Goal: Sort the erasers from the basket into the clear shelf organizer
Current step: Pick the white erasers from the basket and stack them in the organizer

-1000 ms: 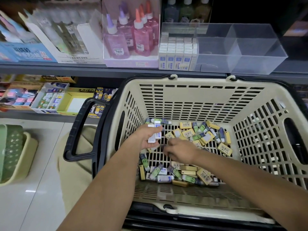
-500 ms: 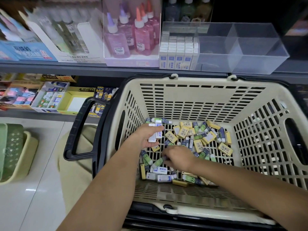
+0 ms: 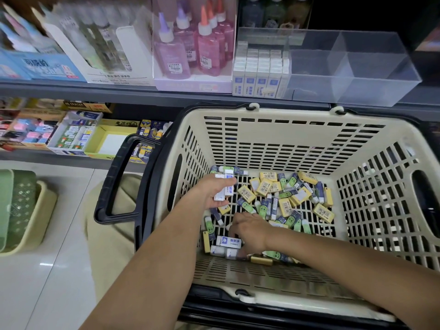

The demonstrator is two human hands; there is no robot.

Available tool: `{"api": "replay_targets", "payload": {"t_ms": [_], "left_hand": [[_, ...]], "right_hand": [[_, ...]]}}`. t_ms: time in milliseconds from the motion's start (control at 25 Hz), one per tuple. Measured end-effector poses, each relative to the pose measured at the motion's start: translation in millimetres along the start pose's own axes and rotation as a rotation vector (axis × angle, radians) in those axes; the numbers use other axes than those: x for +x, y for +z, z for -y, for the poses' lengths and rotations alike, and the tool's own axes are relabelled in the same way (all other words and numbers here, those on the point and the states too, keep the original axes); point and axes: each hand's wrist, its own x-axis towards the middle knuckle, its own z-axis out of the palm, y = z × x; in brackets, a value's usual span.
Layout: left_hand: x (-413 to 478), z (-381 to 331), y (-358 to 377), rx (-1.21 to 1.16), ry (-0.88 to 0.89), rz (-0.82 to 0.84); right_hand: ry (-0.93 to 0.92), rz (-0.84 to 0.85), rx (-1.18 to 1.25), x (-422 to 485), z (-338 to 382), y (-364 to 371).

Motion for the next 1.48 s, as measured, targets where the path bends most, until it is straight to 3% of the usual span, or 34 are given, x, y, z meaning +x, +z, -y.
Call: {"api": "replay_targets", "payload": {"t_ms": [400,640,880,1080,1480], "left_hand": [[0.1,0.1,-0.7,-0.005,0.000,0.025],[1.2,0.4,-1.3,0.004,-0.003,0.029],[1.6,3.1,-3.4,0.025,-0.014,0.019],[2.0,2.3,-2.8,0.029,-0.007,0.013],[-0.6,3.0,-2.5,0.054,-0.005,0.043]], "right_hand": [[0.074,0.154,0.245,6.0,8.3,7.2],[0.090,0.145,0.496,3.3,8.5,2.7],[0.073,0.176,0.318,2.5,18.4,3.4],[0.069,0.290,0.443,4.9,15.7,-5.6],[-0.070,0.226,0.795,-5.8,10.6,-9.3]]}}
